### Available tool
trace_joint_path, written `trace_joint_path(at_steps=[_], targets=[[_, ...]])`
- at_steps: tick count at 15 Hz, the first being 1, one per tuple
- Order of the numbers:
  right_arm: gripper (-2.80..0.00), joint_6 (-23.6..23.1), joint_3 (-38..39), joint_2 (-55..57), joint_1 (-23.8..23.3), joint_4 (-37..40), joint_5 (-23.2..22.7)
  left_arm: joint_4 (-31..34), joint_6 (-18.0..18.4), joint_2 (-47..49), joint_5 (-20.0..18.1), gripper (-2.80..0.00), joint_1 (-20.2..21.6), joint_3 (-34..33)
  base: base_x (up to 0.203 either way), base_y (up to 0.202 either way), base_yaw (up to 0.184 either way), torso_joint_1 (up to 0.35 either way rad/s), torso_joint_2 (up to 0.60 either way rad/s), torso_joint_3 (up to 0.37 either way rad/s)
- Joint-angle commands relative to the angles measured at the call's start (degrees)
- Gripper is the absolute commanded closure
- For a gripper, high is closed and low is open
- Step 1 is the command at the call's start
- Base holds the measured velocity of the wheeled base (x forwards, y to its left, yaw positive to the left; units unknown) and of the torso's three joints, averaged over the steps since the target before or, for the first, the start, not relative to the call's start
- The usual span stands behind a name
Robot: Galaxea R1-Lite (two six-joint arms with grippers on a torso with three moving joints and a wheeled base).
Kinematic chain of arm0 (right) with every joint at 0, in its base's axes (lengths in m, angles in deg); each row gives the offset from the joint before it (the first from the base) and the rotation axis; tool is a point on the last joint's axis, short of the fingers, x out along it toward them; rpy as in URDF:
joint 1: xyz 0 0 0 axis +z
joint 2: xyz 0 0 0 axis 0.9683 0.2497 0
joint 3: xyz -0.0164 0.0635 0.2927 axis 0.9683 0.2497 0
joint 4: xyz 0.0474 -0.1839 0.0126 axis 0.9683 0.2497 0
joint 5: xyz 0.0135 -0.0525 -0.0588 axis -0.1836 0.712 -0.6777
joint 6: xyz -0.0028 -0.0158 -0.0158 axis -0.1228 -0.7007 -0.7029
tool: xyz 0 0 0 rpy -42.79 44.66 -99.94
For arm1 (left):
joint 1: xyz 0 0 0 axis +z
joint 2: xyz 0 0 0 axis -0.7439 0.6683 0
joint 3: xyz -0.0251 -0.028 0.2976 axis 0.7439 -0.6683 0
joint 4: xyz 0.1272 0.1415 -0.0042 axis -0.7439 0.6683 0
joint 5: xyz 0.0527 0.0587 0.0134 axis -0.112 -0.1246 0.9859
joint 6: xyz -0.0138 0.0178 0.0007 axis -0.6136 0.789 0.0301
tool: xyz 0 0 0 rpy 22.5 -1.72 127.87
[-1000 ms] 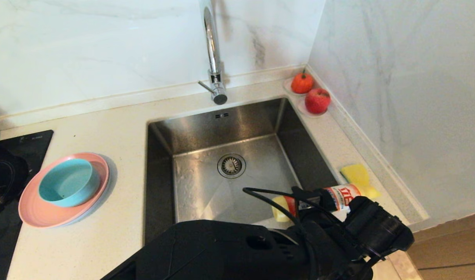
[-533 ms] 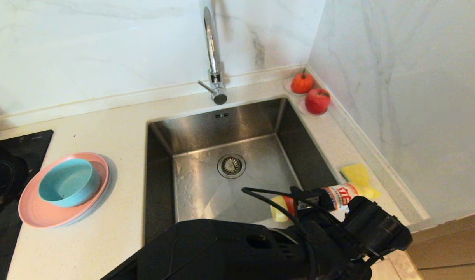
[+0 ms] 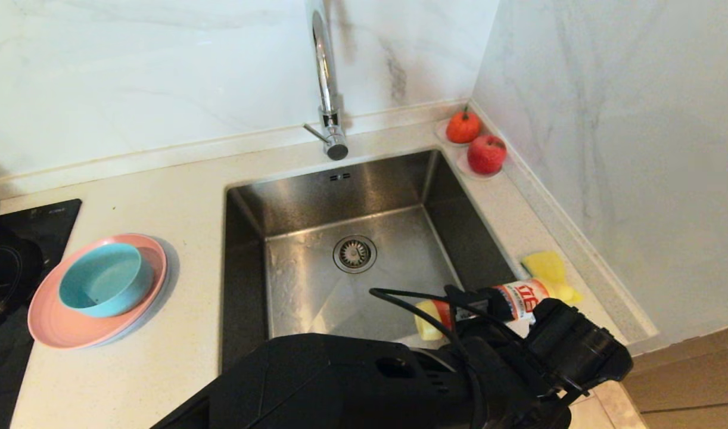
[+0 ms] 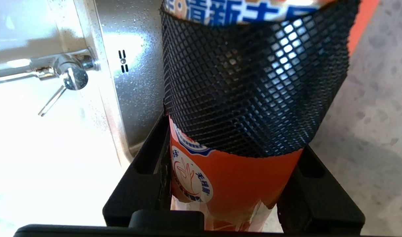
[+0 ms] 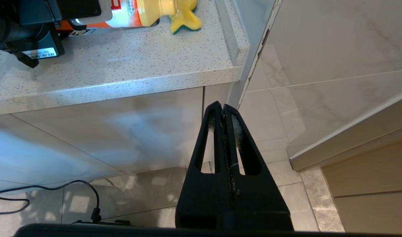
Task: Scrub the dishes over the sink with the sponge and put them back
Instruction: Squeeze it onto the sponge, then place the dish soap on the table
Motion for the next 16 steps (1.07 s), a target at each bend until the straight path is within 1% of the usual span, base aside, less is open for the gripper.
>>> trace_joint_path(at_steps=[1,3,6,8,11,13,16], targets=[[0.00,-0.04,0.00,0.02,0.02,-0.02,-0.02,-0.11,-2.23,-0.32,0.29,0.00,-0.01,0.05,0.000,0.000,0.000,0.000,0.00,0.000],[0.00,-0.04,0.00,0.02,0.02,-0.02,-0.02,-0.03,-6.60,-0.28,-0.07,0.00,0.06,0.05,0.000,0.000,0.000,0.000,0.00,0.000],[0.00,-0.04,0.00,0.02,0.02,-0.02,-0.02,-0.10,-11.04,-1.55,-0.66,0.00,0.47,0.05,0.000,0.000,0.000,0.000,0.00,0.000],[0.00,-0.04,0.00,0.02,0.02,-0.02,-0.02,-0.17,-14.47,-2.57,-3.71,0.00,0.60,0.05,0.000,0.000,0.000,0.000,0.00,0.000],[0.00,-0.04,0.00,0.02,0.02,-0.02,-0.02,-0.22,-19.97,-5.63,-9.61,0.00,0.60,0.05,0.000,0.000,0.000,0.000,0.00,0.000],[0.00,-0.04,0.00,0.02,0.02,-0.02,-0.02,-0.22,-22.54,-8.37,-11.86,0.00,0.60,0.05,0.000,0.000,0.000,0.000,0.00,0.000],[0.00,-0.04,0.00,0.02,0.02,-0.02,-0.02,0.27,-28.50,-12.94,-16.41,0.00,0.74,0.03,0.000,0.000,0.000,0.000,0.00,0.000]])
